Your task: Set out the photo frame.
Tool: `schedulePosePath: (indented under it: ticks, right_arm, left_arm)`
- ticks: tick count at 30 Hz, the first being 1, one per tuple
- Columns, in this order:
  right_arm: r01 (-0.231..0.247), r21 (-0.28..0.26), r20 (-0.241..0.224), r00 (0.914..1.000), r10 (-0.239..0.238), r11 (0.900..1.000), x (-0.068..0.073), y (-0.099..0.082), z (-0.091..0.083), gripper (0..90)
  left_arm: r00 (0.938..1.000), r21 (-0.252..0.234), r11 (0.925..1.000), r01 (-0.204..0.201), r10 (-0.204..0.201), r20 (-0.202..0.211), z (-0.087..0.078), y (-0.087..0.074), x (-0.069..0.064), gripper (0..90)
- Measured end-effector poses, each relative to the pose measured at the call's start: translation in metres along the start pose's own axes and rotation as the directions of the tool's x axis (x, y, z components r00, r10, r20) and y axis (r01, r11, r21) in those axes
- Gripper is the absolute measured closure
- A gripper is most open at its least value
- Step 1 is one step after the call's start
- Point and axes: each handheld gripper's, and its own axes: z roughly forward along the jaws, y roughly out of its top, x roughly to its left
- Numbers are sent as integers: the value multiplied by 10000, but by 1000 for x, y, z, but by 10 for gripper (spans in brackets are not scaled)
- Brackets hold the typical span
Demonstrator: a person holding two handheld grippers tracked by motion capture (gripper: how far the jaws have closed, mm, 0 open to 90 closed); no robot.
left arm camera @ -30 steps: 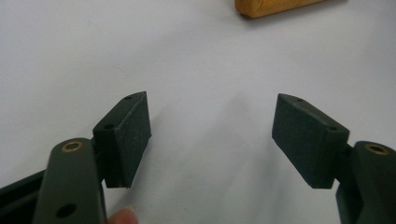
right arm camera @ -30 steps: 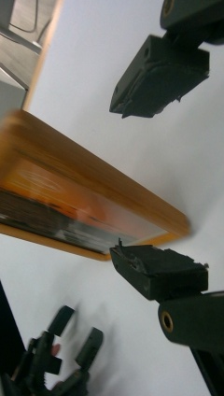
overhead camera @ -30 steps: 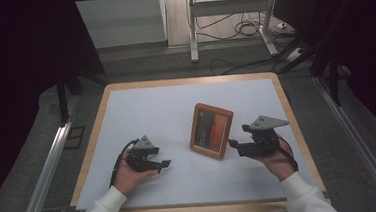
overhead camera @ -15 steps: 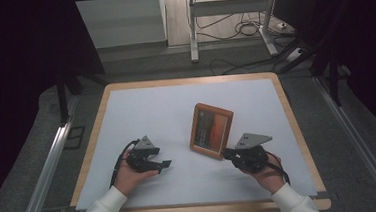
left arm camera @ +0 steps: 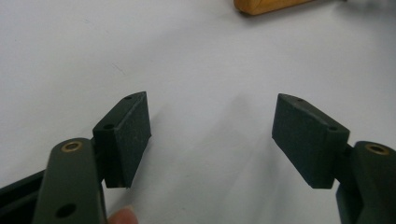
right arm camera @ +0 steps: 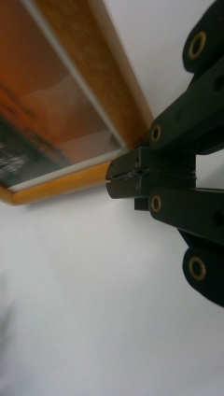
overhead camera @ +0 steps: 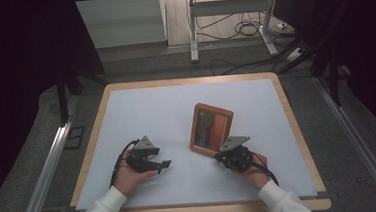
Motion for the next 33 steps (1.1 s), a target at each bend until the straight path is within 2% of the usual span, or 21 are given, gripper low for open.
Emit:
schedulePosePath:
  ticks: [2,5,18,33]
  right_arm:
    - [-164,-75,-225,9996,163,9998,-4,-3,1,895]
    - [-81,-19,-57,10000,81,10000,-6,-4,0,895]
    - [-557,-241,127,9984,560,9982,-23,-14,-7,895]
    - [-436,-303,150,9989,441,9986,-23,-15,-7,895]
  left_arm:
    - [10000,15,10000,-10,10,-2,0,0,0,277]
    - [10000,12,10000,-16,16,-5,0,0,0,277]
    - [9999,-50,9999,105,-105,85,1,1,3,277]
    - [10000,-20,10000,79,-79,55,1,1,3,276]
